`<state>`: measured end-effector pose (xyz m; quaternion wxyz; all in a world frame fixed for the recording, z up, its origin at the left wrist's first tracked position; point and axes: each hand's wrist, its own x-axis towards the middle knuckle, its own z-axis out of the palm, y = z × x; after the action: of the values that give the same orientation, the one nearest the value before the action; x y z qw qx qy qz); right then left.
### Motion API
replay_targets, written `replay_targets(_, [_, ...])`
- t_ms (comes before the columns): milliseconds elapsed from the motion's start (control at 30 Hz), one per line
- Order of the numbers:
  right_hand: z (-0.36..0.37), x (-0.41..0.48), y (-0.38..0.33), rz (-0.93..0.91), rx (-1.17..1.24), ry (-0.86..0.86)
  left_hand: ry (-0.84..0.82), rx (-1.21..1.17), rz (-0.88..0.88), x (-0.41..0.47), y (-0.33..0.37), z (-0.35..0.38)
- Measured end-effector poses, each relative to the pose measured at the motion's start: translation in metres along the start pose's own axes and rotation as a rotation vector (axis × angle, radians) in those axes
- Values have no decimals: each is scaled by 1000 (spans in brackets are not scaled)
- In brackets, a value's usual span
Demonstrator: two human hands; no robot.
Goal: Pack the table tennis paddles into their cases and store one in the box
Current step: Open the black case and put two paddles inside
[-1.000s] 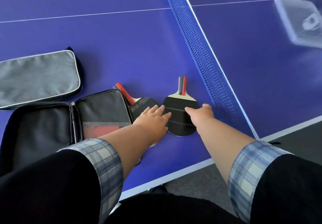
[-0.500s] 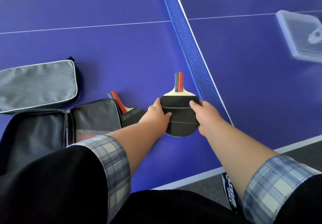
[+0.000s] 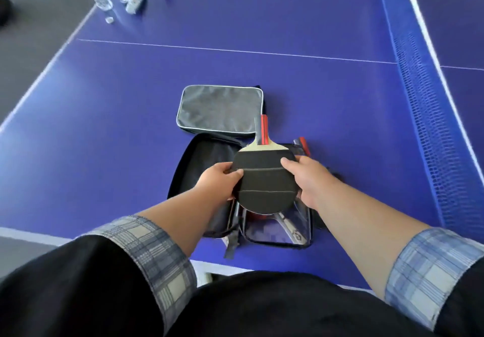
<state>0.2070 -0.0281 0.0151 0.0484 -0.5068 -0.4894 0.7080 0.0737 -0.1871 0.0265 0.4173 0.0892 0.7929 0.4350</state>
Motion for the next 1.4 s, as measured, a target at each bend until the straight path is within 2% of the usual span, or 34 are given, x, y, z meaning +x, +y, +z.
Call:
replay_targets(100, [64, -6, 9, 42, 20, -50, 34, -42, -36, -4, -21, -60])
replay_targets(233, [124, -14, 30, 106, 0, -16, 1, 91, -70, 4, -43, -121])
replay_targets(500, [166, -26, 47, 91, -245, 200, -101, 525, -15, 34, -51, -139])
replay_targets(700, [184, -30, 48, 29, -636, 257, -73, 721, 23, 27, -59, -130])
replay_targets(867, [195, -33, 55, 52, -975, 205, -60, 764, 30, 29, -57, -125])
replay_targets(1000, [178, -32, 55, 5, -976, 146, -16, 830, -35, 23, -49, -112])
replay_targets(1100, [151, -34, 46, -99, -850, 178, 61, 868, -24, 17, -37, -96])
replay_targets(1233, [85, -34, 30, -232, -760, 382, 68, 877, 115, 12, -13, -54])
replay_targets(1400, [-29, -25, 29, -108, -725, 632, -113, 950, 374, 7, 16, 27])
